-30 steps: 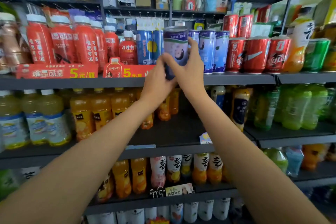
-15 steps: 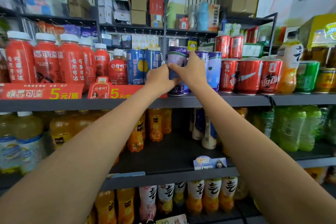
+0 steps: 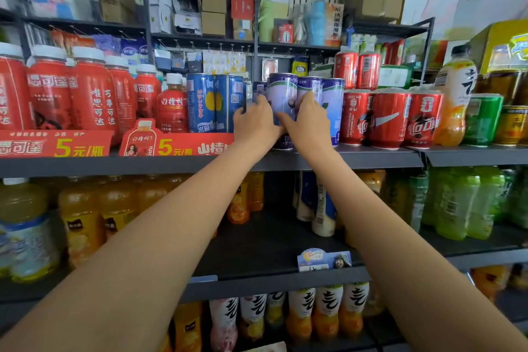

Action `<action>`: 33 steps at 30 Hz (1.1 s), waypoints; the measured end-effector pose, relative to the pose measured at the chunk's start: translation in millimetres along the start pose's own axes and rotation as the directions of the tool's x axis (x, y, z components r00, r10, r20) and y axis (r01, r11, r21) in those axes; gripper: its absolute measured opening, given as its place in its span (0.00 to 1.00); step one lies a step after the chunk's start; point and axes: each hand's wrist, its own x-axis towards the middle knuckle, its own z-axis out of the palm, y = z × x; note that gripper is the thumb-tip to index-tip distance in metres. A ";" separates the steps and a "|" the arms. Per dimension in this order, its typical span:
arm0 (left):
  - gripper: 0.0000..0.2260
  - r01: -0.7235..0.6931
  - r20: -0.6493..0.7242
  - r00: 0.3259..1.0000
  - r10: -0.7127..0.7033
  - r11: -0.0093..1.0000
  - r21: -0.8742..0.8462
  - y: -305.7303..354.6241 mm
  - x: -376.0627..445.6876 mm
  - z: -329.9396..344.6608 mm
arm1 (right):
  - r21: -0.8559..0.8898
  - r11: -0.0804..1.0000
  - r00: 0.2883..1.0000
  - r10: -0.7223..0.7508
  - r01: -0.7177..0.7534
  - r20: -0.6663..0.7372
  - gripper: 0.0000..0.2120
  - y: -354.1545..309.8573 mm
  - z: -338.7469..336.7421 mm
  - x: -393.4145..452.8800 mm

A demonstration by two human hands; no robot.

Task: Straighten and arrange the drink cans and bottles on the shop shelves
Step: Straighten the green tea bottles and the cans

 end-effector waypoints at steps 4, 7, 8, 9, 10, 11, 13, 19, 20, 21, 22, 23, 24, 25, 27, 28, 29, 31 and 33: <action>0.27 0.012 0.008 1.000 -0.012 1.000 0.017 1.3 4.7 4.5 | -0.088 0.996 0.999 0.020 -0.018 0.027 0.16 1.0 3.7 3.0; 0.23 0.010 0.035 0.999 -0.010 1.000 0.001 3.8 8.5 4.0 | -0.098 0.994 0.998 0.043 -0.038 0.042 0.14 1.0 5.4 6.2; 0.22 0.015 0.040 0.999 -0.015 1.000 -0.004 4.3 9.8 3.8 | -0.089 0.995 0.998 0.051 -0.047 0.043 0.14 0.7 4.9 7.1; 0.21 0.027 0.045 0.999 -0.026 1.000 -0.008 4.6 11.0 3.6 | -0.085 0.995 0.997 0.056 -0.052 0.045 0.14 0.7 4.1 7.7; 0.21 0.042 0.050 0.998 -0.041 0.999 -0.011 4.4 12.9 4.0 | -0.089 0.995 0.997 0.055 -0.051 0.045 0.14 1.2 3.4 8.0; 0.22 0.057 0.056 0.997 -0.056 0.998 -0.011 4.0 14.8 4.4 | -0.098 0.994 0.998 0.047 -0.043 0.044 0.13 2.5 2.8 8.1; 0.25 0.079 0.070 0.995 -0.078 0.997 -0.015 2.9 18.7 6.0 | -0.110 0.994 0.999 0.022 -0.019 0.026 0.11 6.1 2.3 6.5; 0.25 0.065 0.044 0.997 -0.066 0.998 0.028 4.4 16.2 12.7 | -0.109 0.991 0.996 -0.083 0.079 -0.032 0.10 17.7 8.9 -4.6; 0.24 0.037 0.013 0.999 -0.038 0.997 0.066 4.1 13.5 14.0 | -0.110 0.990 0.995 -0.094 0.089 -0.042 0.10 19.0 9.4 -6.4; 0.24 0.005 -0.026 1.000 -0.003 0.995 0.099 2.4 9.9 15.2 | -0.105 0.990 0.994 -0.099 0.093 -0.051 0.10 20.1 9.8 -8.3; 0.23 -0.026 -0.068 0.997 0.034 0.992 0.126 -0.2 5.2 16.2 | -0.092 0.991 0.993 -0.101 0.095 -0.061 0.10 20.8 10.1 -11.1; 0.22 -0.056 -0.112 0.991 0.073 0.988 0.145 -3.5 0.1 16.2 | -0.074 0.993 0.993 -0.100 0.095 -0.069 0.10 21.0 10.2 -14.1; 0.21 -0.086 -0.156 0.982 0.110 0.984 0.154 -7.4 -5.9 15.7 | -0.058 0.994 0.992 -0.101 0.097 -0.076 0.10 20.8 10.1 -18.0; 0.19 -0.115 -0.196 0.970 0.144 0.982 0.151 -11.3 -13.4 13.7 | -0.046 0.993 0.990 -0.109 0.106 -0.084 0.10 20.2 10.4 -23.4; 0.16 -0.189 -0.258 0.941 0.218 0.973 0.133 -18.4 -31.1 9.3 | -0.013 0.989 0.983 -0.148 0.147 -0.112 0.10 18.7 9.5 -36.5; 0.15 -0.232 -0.281 0.924 0.260 0.964 0.131 -21.5 -40.8 7.4 | 0.016 0.984 0.976 -0.172 0.176 -0.130 0.10 18.0 8.7 -44.0; 0.14 -0.270 -0.296 0.907 0.299 0.953 0.135 -24.4 -51.0 6.0 | 0.041 0.978 0.970 -0.196 0.204 -0.147 0.09 17.5 8.2 -51.7; 0.14 -0.316 -0.300 0.890 0.342 0.939 0.135 -30.0 -72.4 4.1 | 0.067 0.968 0.959 -0.227 0.241 -0.172 0.10 17.0 6.7 -69.7; 0.14 -0.327 -0.288 0.891 0.351 0.936 0.128 -34.3 -94.9 4.6 | 0.065 0.965 0.955 -0.240 0.255 -0.176 0.10 19.0 4.5 -89.3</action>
